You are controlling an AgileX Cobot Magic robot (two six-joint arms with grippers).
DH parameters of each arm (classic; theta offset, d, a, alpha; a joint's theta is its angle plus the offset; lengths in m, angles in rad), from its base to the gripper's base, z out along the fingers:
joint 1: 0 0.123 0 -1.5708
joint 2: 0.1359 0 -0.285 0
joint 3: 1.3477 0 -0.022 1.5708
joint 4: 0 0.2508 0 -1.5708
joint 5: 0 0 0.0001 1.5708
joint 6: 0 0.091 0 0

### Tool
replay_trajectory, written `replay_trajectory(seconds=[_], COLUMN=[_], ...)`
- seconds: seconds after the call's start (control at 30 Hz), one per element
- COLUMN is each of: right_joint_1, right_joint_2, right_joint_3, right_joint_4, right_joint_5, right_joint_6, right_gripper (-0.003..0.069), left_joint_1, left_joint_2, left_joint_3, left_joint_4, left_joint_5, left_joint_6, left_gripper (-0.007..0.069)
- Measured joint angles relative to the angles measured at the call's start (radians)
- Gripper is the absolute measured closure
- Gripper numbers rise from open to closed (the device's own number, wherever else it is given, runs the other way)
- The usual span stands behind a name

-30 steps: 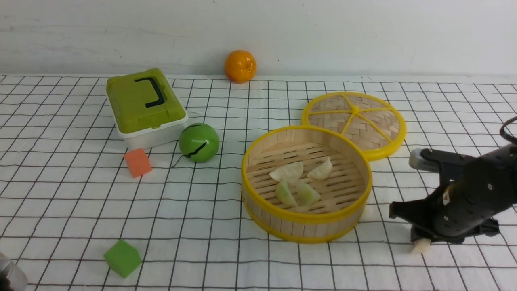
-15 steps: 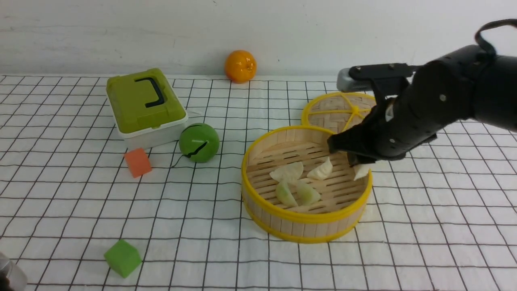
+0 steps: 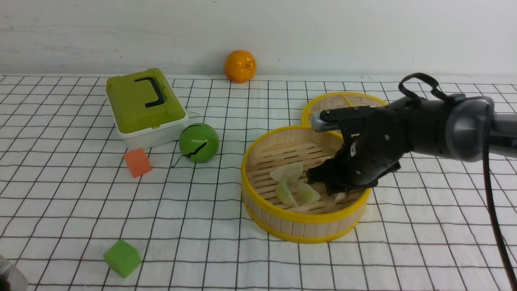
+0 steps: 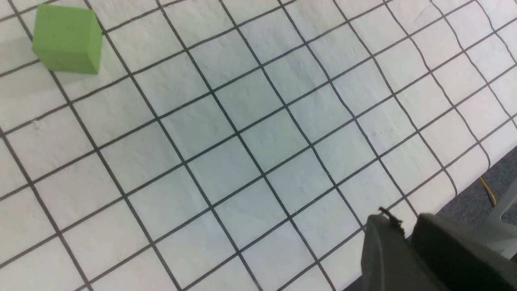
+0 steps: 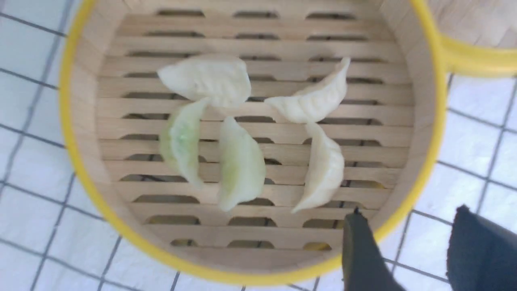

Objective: Put the dumplings into the steamer on the table with the white tablecloth.

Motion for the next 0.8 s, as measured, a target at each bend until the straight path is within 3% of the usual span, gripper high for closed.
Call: replay_trajectory(seconds=[0.33, 0.53, 0.8], right_joint_1=[0.000, 0.000, 0.000], right_joint_2=[-0.557, -0.836, -0.895], right_joint_3=[0.390, 0.545, 0.561], right_joint_4=[0.014, 0.059, 0.056], right_joint_5=[-0.150, -0.228, -0.101], right_joint_6=[-0.034, -0.035, -0.034], right_gripper=[0.0662, 0.0681, 0.0680], left_joint_1=[0.000, 0.000, 0.000], left_joint_2=[0.000, 0.000, 0.000], left_joint_3=[0.000, 0.000, 0.000], left_joint_4=[0.000, 0.000, 0.000], left_joint_5=[0.000, 0.000, 0.000], left_joint_6=[0.000, 0.000, 0.000], left_gripper=[0.0516, 0.0510, 0.0499])
